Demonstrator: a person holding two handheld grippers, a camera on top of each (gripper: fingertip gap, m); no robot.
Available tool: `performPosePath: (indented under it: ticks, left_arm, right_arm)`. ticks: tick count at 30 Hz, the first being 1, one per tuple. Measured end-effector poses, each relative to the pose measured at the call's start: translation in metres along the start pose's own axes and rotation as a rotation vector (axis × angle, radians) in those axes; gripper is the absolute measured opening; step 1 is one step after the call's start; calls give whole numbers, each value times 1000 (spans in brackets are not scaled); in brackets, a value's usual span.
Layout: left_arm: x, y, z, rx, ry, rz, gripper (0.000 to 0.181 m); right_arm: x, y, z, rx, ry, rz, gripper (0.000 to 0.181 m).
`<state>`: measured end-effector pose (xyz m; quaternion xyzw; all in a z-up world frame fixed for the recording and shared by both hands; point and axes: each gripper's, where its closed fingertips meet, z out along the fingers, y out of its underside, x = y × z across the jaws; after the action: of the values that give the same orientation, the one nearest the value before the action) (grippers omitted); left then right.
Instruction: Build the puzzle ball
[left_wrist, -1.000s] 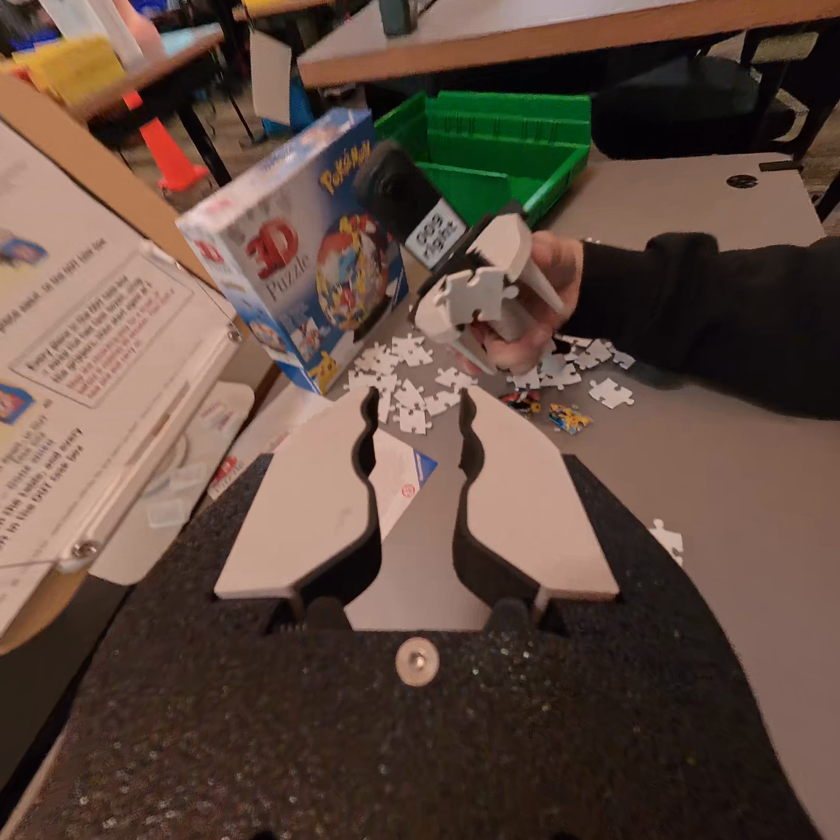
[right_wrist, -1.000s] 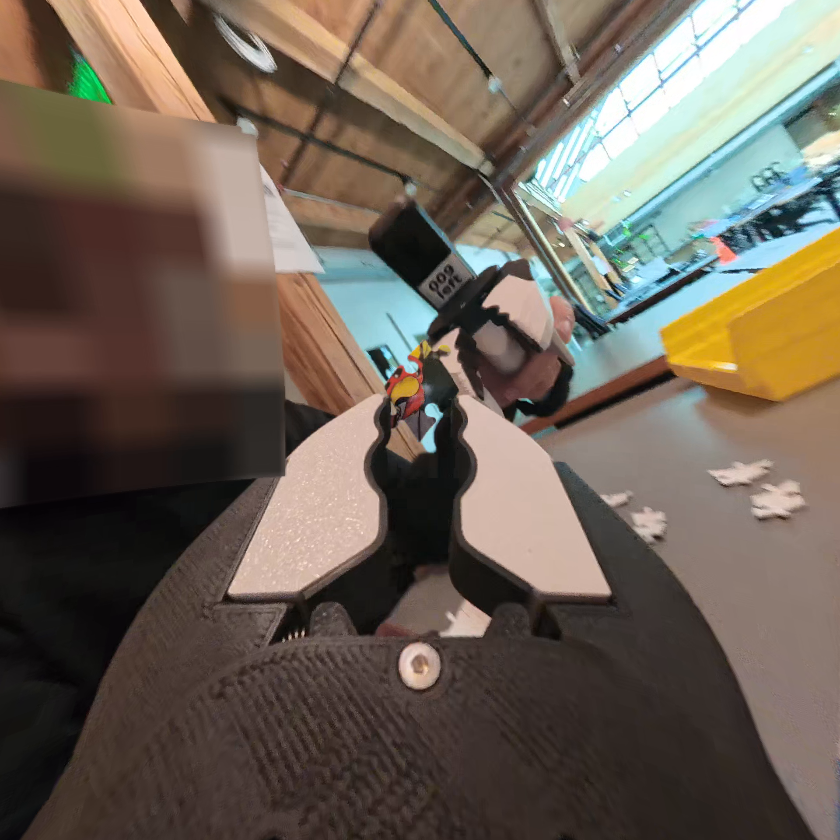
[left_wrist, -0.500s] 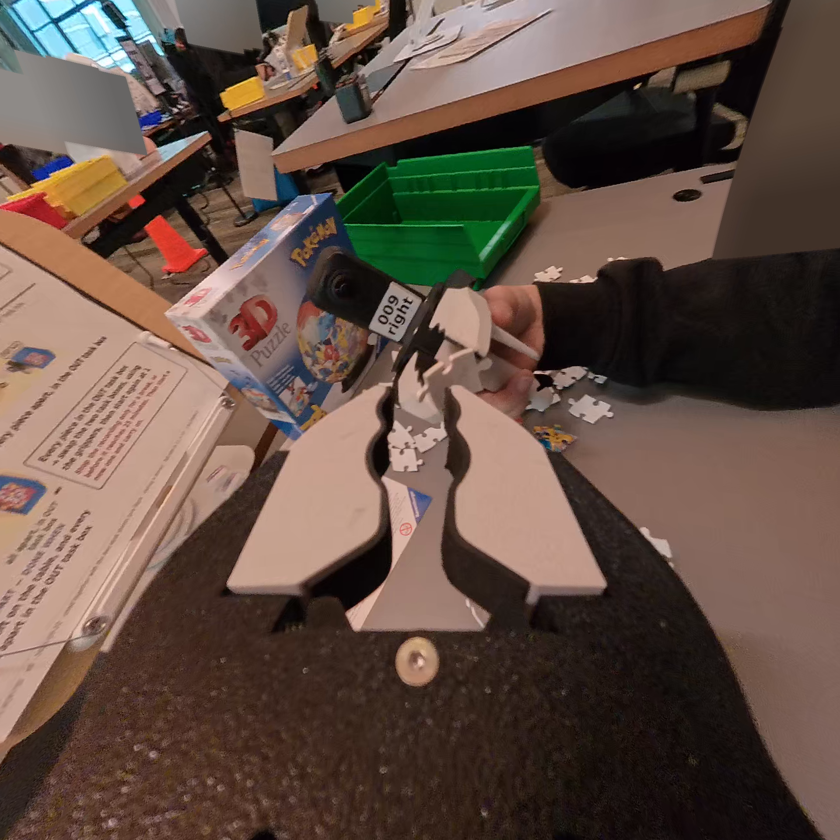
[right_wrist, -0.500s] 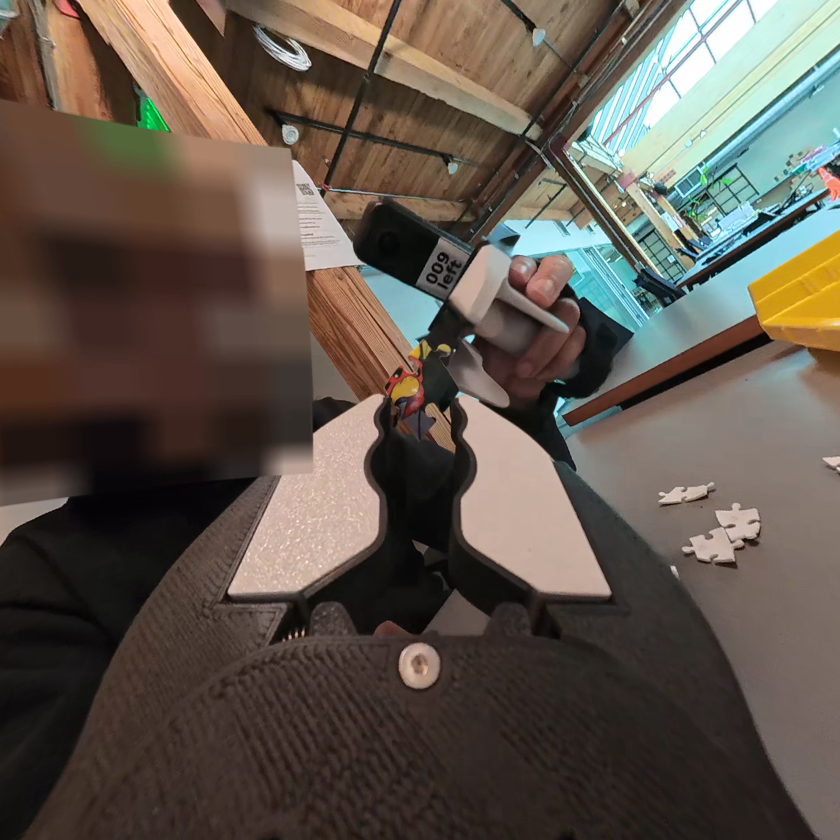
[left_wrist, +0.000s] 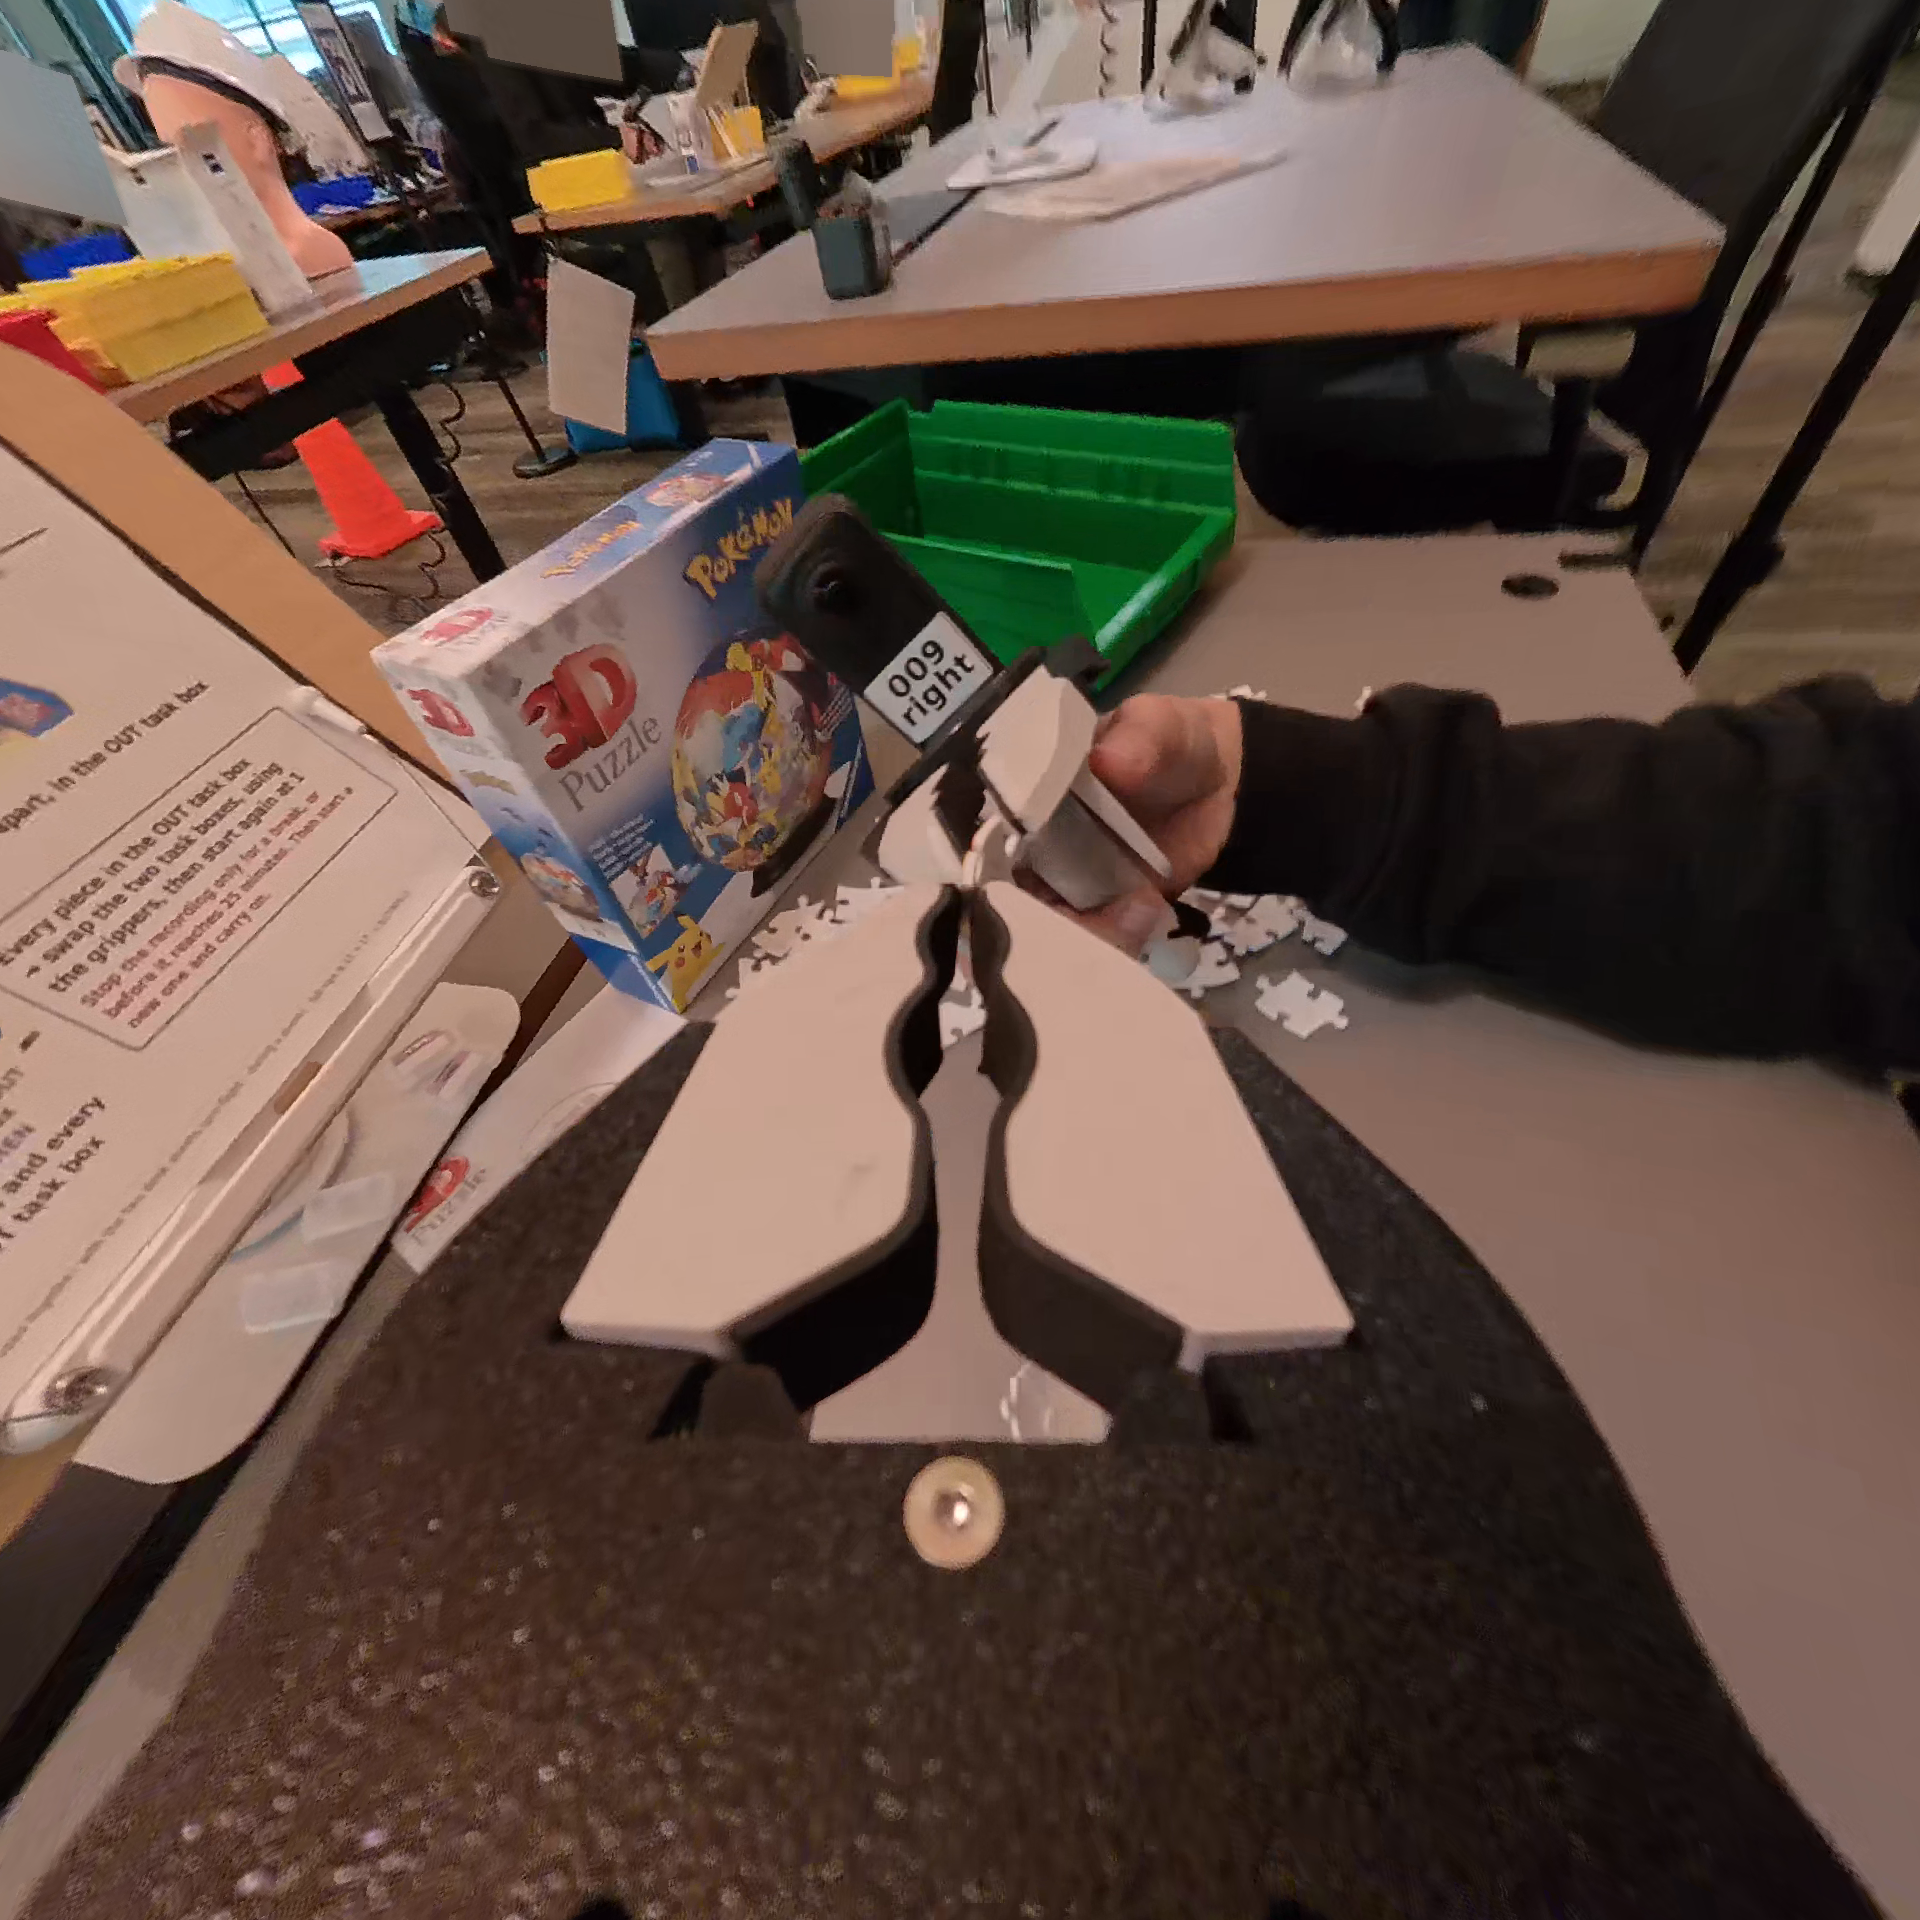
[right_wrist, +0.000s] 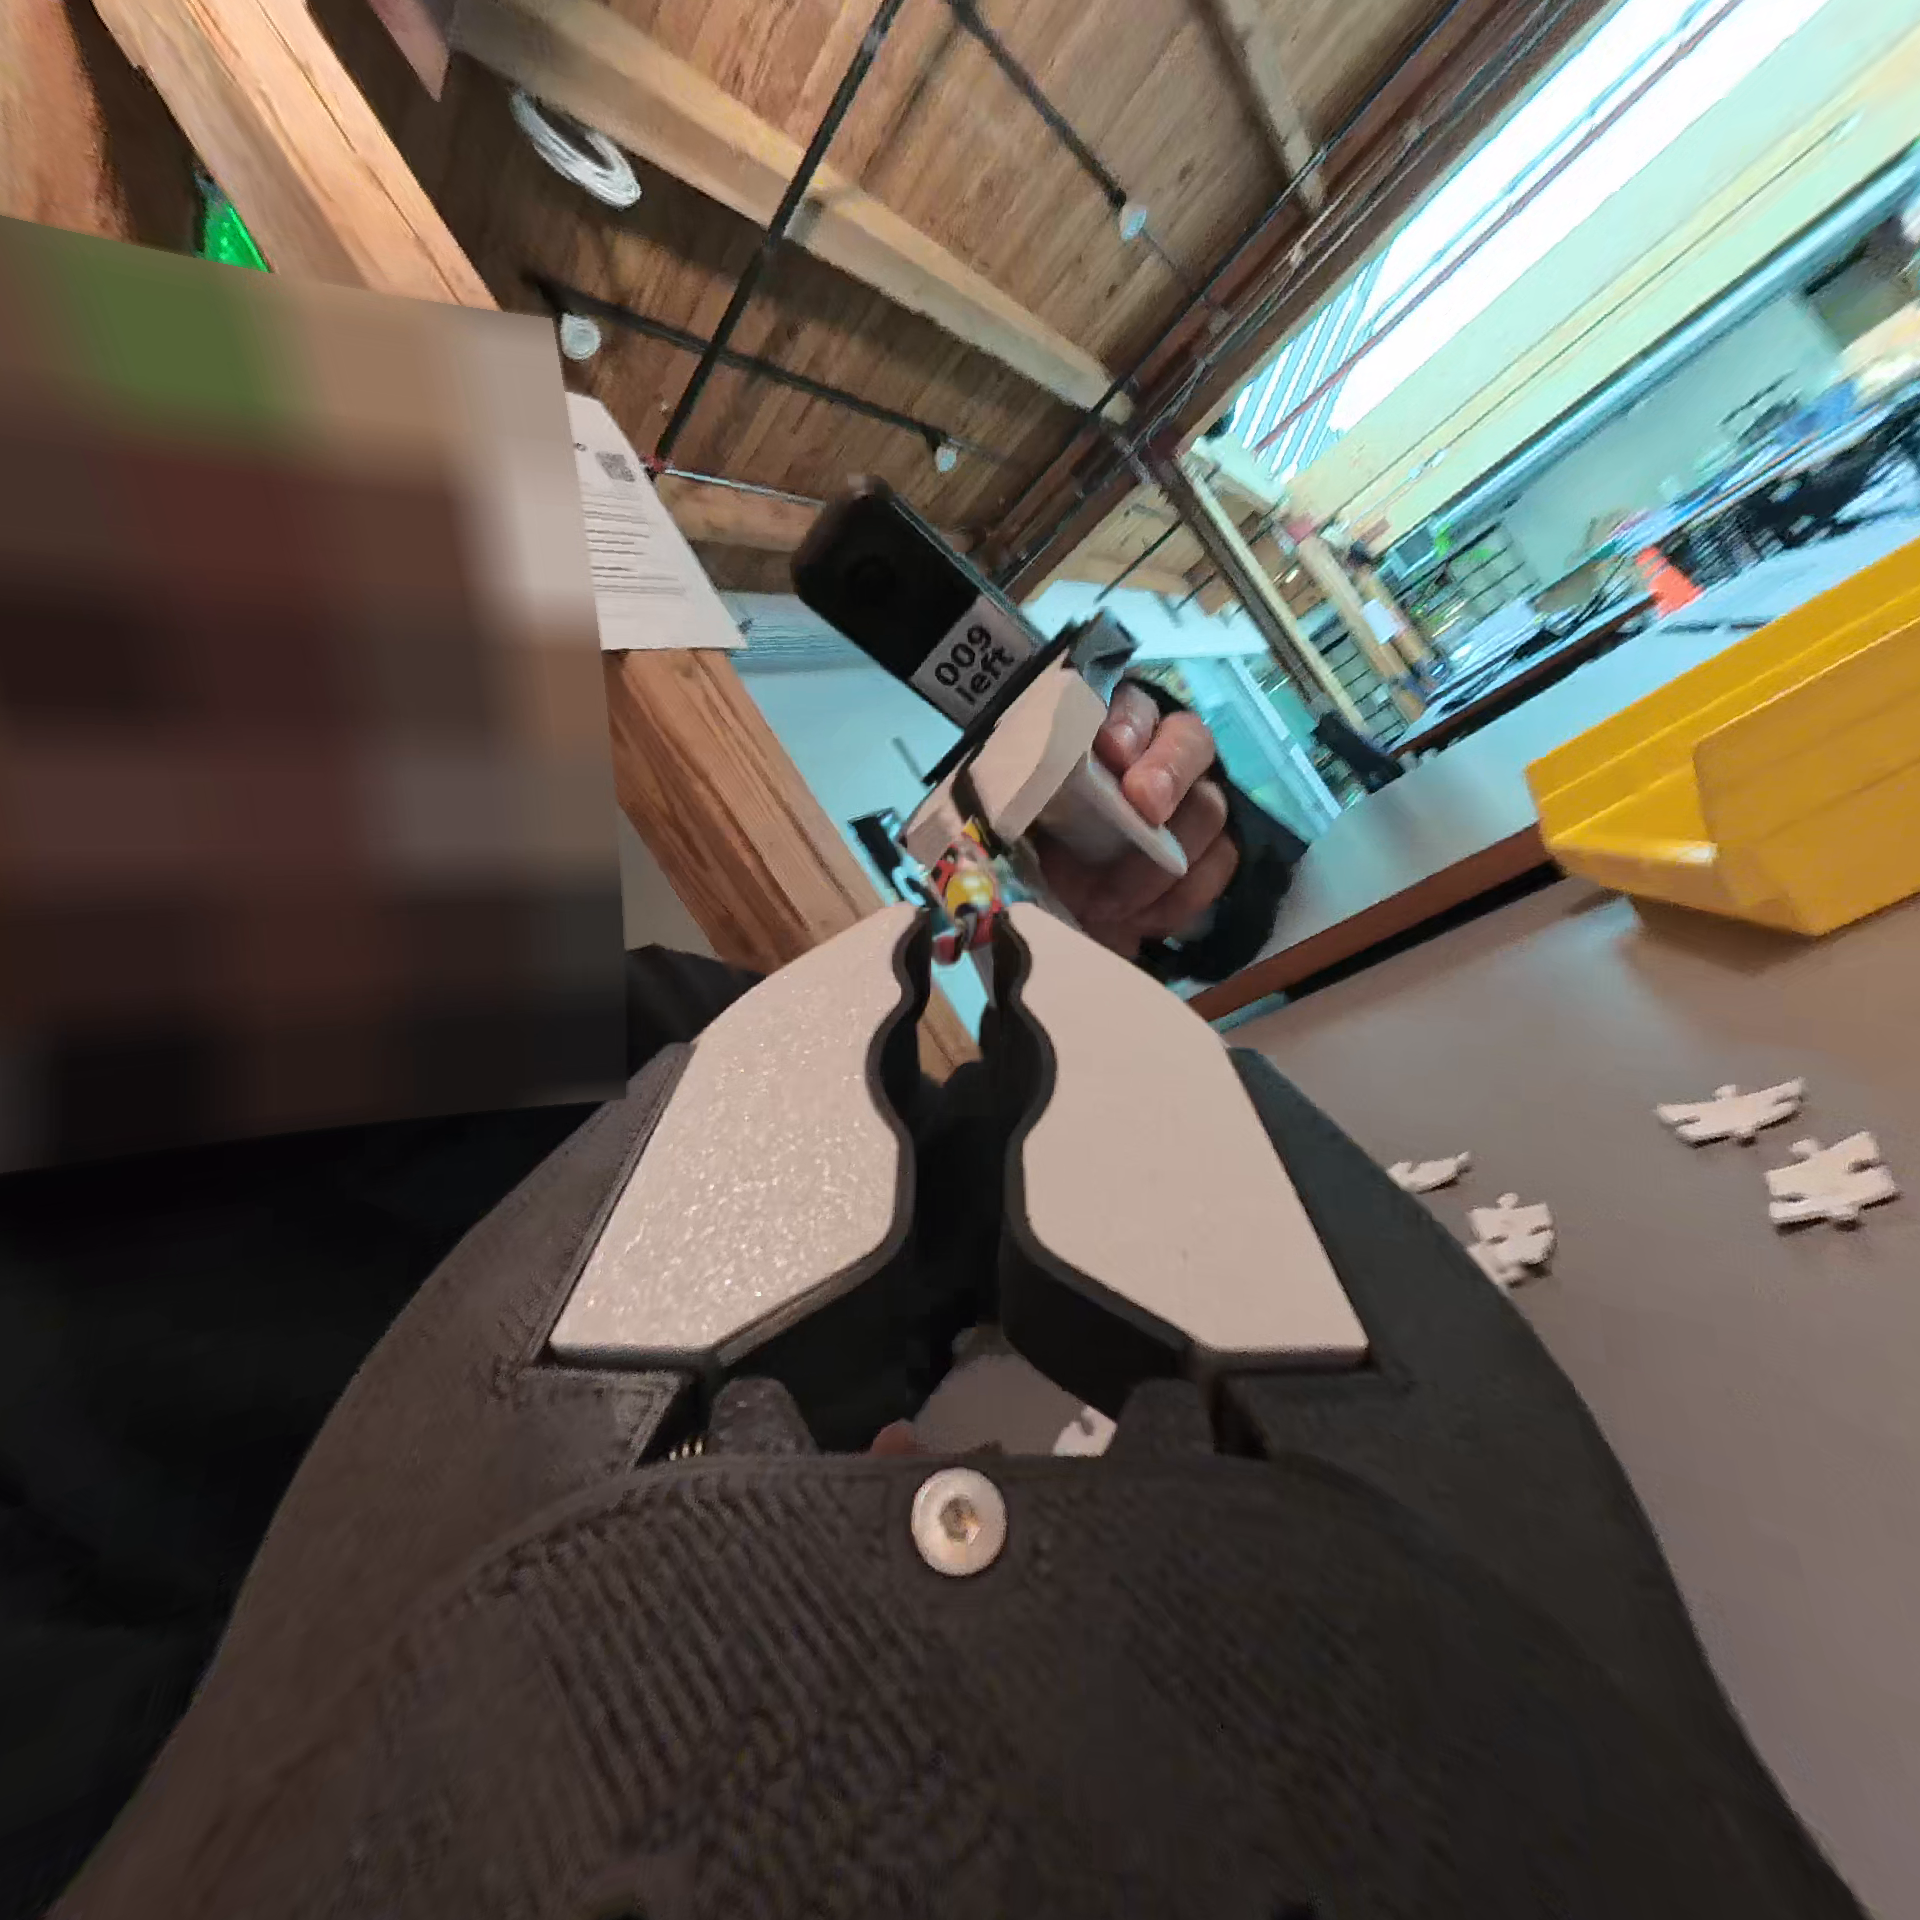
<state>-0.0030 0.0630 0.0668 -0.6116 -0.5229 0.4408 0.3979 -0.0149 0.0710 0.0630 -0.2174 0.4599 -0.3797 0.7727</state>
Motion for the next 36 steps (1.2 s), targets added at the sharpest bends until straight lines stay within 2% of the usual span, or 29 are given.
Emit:
performPosePath:
  ticks: [1, 3, 7, 9, 12, 17, 19, 21, 23, 26, 28, 30, 36]
  left_arm:
    - [-2, -1, -1, 14, -2, -28, 1]
    - [-9, -5, -3, 54, -24, -96, 1]
    - [-17, -23, -9, 232, 29, -356, 1]
    - [-22, -26, -11, 293, 47, -451, 1]
    - [-26, -27, -13, 340, 51, -503, 1]
    - [-22, -30, -11, 340, 51, -444, 1]
    - [-21, -29, -9, 329, 43, -428, 1]
    - [-20, -26, -6, 302, 35, -411, 1]
    - [-16, -18, -3, 242, 51, -373, 1]
    - [-4, 0, 0, 77, 100, -284, 4]
    - [-4, 8, 3, 8, 57, -220, 16]
    - [3, 12, 7, -36, 63, -150, 12]
    - [24, 34, 19, -197, 135, -109, 2]
  right_arm:
    - [0, -3, -3, 5, 23, -35, 12]
    - [5, -4, -8, -29, 110, -134, 10]
    - [27, -9, -10, -132, 414, -452, 18]
    - [26, -10, -1, -170, 470, -550, 24]
    - [20, -8, 13, -210, 474, -617, 15]
    - [5, -21, 27, -71, 398, -528, 16]
    - [1, -28, 27, -18, 383, -511, 6]
    - [4, -30, 23, -27, 423, -524, 3]
    - [7, -26, 19, -97, 459, -524, 3]
    - [9, -8, 10, -287, 500, -485, 3]
    - [12, 8, 0, -430, 552, -443, 3]
    - [16, 25, -10, -571, 595, -400, 3]
    - [15, 41, -11, -666, 601, -347, 3]
